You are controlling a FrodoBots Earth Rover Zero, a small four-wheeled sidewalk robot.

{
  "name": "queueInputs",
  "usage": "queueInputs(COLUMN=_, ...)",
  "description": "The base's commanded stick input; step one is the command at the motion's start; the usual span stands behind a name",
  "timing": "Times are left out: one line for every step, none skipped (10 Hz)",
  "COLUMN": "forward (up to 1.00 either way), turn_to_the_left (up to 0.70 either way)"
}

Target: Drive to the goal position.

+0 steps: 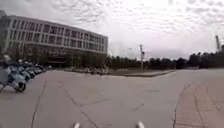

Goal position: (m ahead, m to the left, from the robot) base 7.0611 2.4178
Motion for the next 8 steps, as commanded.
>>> queueInputs(forward=0.7, turn_to_the_left=0.13)
queueInputs(forward=0.7, turn_to_the_left=0.13)
queueInputs(forward=0.7, turn_to_the_left=0.13)
queueInputs(forward=0.7, turn_to_the_left=0.13)
queueInputs(forward=0.7, turn_to_the_left=0.13)
queueInputs(forward=0.7, turn_to_the_left=0.13)
queueInputs(forward=0.7, turn_to_the_left=0.13)
queueInputs(forward=0.7, turn_to_the_left=0.13)
